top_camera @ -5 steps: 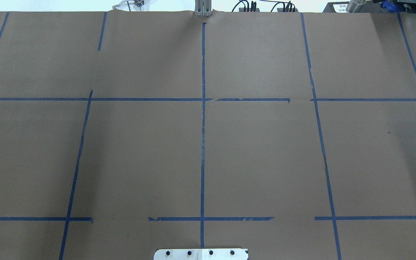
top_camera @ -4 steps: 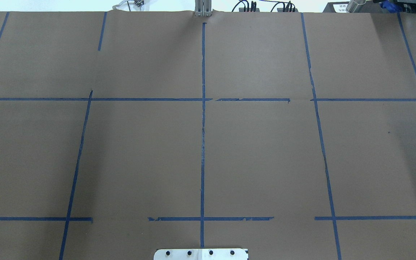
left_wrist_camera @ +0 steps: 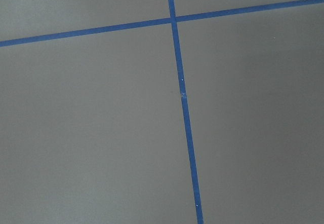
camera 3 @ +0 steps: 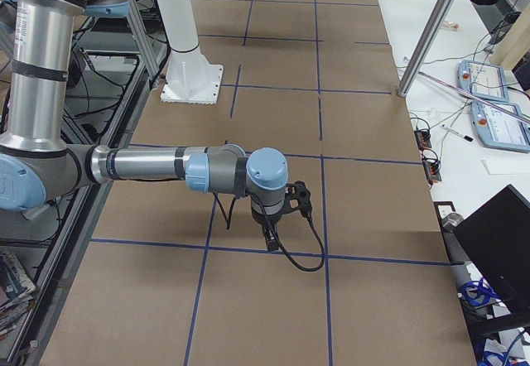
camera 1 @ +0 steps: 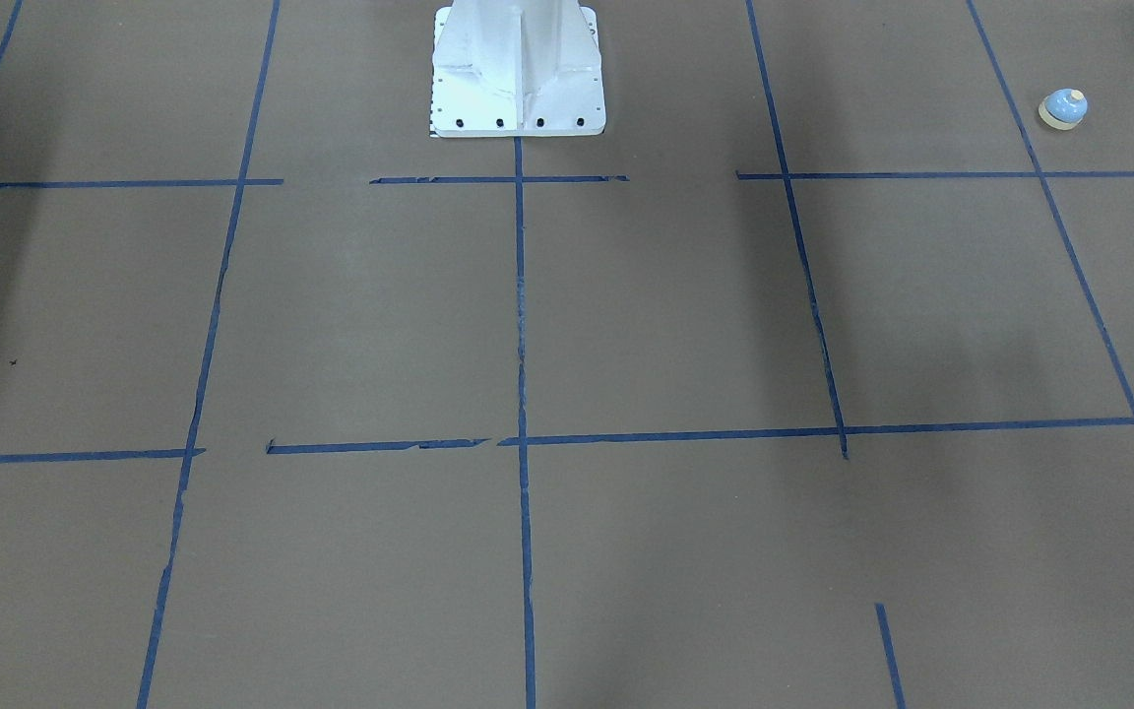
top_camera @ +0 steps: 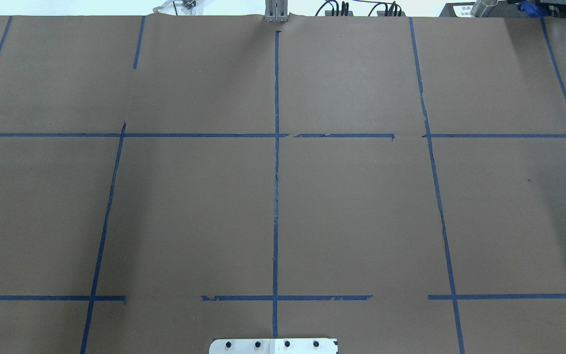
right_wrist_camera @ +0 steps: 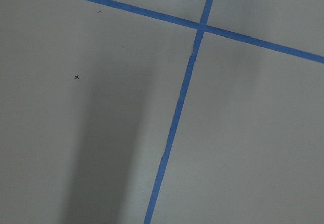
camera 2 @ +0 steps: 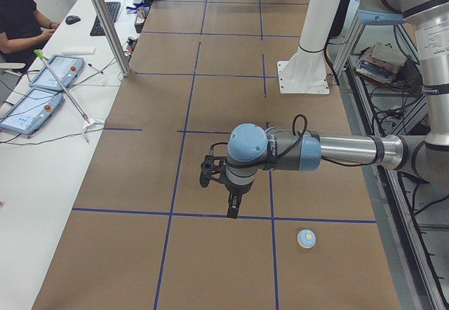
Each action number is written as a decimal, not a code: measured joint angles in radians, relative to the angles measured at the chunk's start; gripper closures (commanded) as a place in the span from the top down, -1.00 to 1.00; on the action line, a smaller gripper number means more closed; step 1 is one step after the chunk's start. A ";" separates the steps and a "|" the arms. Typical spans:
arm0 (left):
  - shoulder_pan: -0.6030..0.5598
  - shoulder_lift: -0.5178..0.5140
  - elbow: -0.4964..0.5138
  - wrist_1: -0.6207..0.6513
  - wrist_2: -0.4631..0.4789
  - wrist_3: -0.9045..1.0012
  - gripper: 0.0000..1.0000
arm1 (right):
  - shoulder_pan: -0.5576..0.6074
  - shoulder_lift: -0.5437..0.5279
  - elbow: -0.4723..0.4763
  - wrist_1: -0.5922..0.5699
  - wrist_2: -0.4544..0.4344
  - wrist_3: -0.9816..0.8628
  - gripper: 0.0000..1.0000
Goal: Place and press bell with both arms
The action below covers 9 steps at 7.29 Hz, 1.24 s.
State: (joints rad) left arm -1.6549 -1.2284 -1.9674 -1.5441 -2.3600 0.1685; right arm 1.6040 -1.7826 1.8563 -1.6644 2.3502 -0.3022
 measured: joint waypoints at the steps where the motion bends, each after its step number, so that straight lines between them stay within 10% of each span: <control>1: 0.003 0.006 -0.003 -0.002 0.000 0.000 1.00 | 0.000 -0.002 0.003 0.000 0.003 0.000 1.00; 9: 0.306 0.120 0.111 -0.275 0.010 -0.278 1.00 | -0.003 -0.034 0.044 0.007 0.049 -0.002 1.00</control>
State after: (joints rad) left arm -1.3485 -1.1082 -1.8562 -1.8188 -2.3501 -0.1093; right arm 1.6011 -1.8167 1.9008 -1.6571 2.3987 -0.3039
